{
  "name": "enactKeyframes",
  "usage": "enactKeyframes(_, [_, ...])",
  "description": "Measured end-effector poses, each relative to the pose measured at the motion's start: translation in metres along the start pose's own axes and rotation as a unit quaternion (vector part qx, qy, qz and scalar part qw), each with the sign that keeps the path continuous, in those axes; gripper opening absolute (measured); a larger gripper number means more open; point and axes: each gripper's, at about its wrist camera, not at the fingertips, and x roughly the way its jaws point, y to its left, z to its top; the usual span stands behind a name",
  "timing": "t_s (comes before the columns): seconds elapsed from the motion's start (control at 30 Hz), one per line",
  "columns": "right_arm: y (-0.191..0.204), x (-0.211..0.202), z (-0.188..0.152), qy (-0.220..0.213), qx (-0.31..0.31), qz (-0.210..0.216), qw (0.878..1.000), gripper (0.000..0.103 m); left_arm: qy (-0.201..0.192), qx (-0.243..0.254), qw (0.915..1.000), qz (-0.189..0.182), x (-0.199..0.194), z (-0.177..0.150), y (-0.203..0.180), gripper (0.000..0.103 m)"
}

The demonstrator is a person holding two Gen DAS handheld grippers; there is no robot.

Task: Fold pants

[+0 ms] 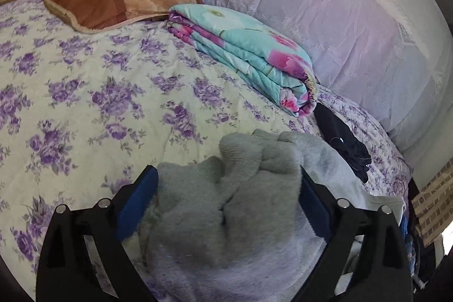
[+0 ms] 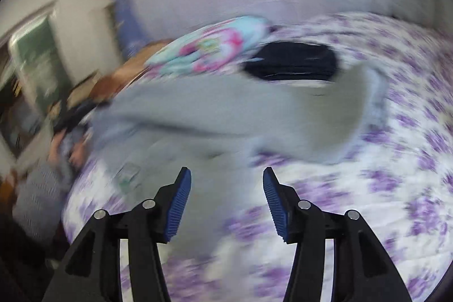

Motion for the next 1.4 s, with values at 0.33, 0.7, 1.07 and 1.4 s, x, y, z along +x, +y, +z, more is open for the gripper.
enactKeyframes(0.33, [0.114, 0.078, -0.03, 0.067, -0.273, -0.145, 0.949, 0.048, 0.012, -0.033, 0.9987, -0.035, 0.005, -0.006, 0.015, 0.092])
enactKeyframes(0.7, [-0.044, -0.038, 0.007, -0.069, 0.19, 0.075, 0.976, 0.009, 0.02, -0.046, 0.9975, -0.048, 0.009, -0.007, 0.021, 0.093])
enactKeyframes(1.07, [-0.169, -0.101, -0.143, -0.104, 0.482, 0.006, 0.87, 0.007, 0.059, -0.021, 0.9976, -0.029, -0.008, -0.026, 0.009, 0.093])
enactKeyframes(1.4, [-0.178, -0.091, -0.142, -0.106, 0.477, 0.024, 0.872, 0.007, 0.096, -0.067, 0.9914, -0.059, -0.061, -0.062, 0.027, 0.093])
